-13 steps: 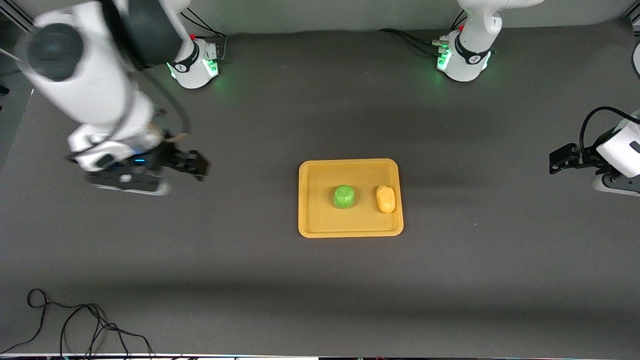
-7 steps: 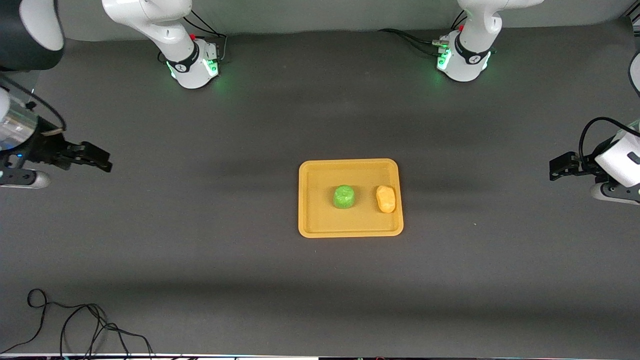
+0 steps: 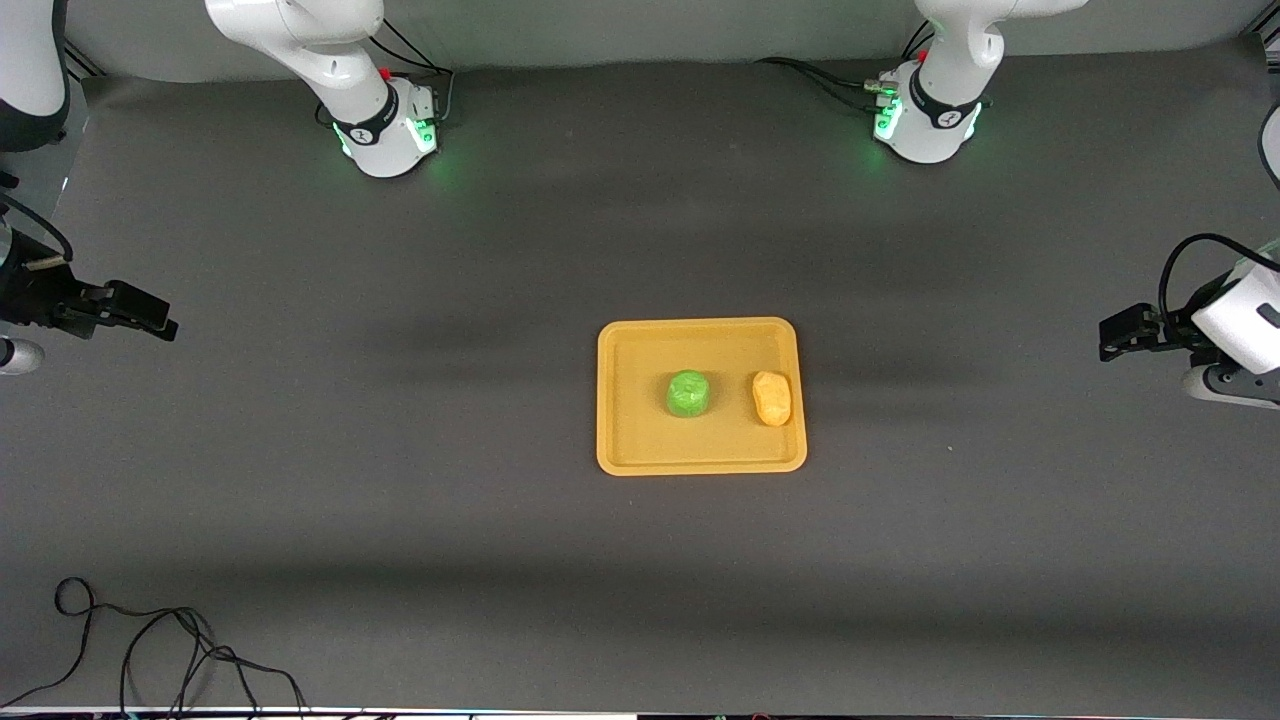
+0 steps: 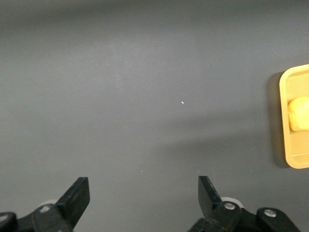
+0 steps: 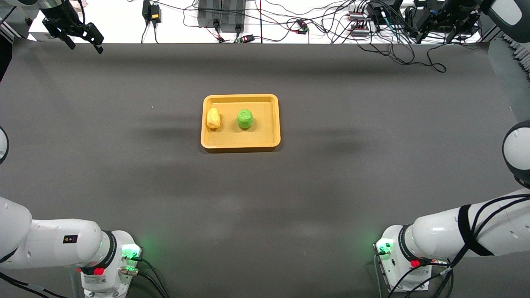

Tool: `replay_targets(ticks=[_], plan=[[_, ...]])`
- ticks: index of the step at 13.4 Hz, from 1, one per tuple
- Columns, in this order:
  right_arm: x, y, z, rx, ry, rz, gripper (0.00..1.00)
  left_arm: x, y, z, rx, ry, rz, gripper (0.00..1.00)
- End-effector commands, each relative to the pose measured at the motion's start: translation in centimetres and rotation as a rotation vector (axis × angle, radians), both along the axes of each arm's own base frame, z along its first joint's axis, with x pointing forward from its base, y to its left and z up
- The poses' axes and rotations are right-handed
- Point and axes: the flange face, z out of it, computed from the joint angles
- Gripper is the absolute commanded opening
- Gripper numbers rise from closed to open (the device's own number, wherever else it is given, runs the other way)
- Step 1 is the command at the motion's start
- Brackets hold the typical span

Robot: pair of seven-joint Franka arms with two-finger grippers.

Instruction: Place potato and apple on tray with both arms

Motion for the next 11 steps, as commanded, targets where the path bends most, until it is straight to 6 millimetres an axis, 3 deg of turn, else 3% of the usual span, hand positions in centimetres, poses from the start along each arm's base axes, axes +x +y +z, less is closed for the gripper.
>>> replay_targets(ticks=[1, 11], plan=[[-1.35, 0.23, 0.44, 0.016, -0.007, 0.024, 1.0, -0.14, -0.42, 0.93, -0.02, -0.007, 0.071, 1.0], [-1.07, 0.1, 0.01, 0.097, -0.003, 0.001, 1.0, -0.21, -0.3, 0.76, -0.006, 0.004, 0.072, 1.0]])
